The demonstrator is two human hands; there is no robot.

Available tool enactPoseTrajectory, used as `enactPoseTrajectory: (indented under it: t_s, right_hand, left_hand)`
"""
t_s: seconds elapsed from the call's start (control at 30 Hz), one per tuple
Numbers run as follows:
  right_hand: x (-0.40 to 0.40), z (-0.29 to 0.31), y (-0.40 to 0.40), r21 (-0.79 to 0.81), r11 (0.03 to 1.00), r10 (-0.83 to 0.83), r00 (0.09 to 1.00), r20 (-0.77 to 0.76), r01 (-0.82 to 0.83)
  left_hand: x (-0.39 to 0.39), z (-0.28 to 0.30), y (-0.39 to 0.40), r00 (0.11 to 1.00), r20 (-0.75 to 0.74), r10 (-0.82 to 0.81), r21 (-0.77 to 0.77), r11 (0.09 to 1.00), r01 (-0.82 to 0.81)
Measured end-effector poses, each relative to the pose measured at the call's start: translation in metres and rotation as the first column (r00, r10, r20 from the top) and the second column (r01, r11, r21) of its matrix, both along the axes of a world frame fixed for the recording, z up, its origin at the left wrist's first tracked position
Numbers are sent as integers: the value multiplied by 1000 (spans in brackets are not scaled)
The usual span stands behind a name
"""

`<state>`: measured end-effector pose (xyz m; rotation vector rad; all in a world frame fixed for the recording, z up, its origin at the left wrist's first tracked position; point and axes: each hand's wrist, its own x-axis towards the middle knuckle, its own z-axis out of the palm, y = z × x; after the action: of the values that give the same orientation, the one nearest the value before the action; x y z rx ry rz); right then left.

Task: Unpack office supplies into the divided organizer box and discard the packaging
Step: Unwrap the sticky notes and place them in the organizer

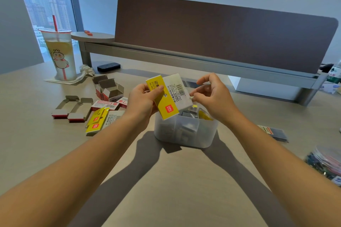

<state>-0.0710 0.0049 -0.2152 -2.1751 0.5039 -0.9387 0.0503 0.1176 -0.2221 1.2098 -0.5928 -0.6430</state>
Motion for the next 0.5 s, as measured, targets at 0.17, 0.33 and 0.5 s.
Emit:
enactPoseTrajectory:
  t_s: [0.17, 0.33, 0.5]
  right_hand:
    - [1, -3, 0, -109, 992, -68, 997, -29, 65]
    - [2, -1, 1, -126, 991, -42, 996, -75, 32]
    - [3, 2, 0, -16, 999, 42, 988, -147, -45]
  left_hand:
    - [3, -1, 0, 1000, -21, 2, 7, 1000, -2]
    - [5, -1, -2, 999, -52, -13, -39, 999, 11]
    - [6, 2, -4, 998, -49, -33, -80, 996, 29]
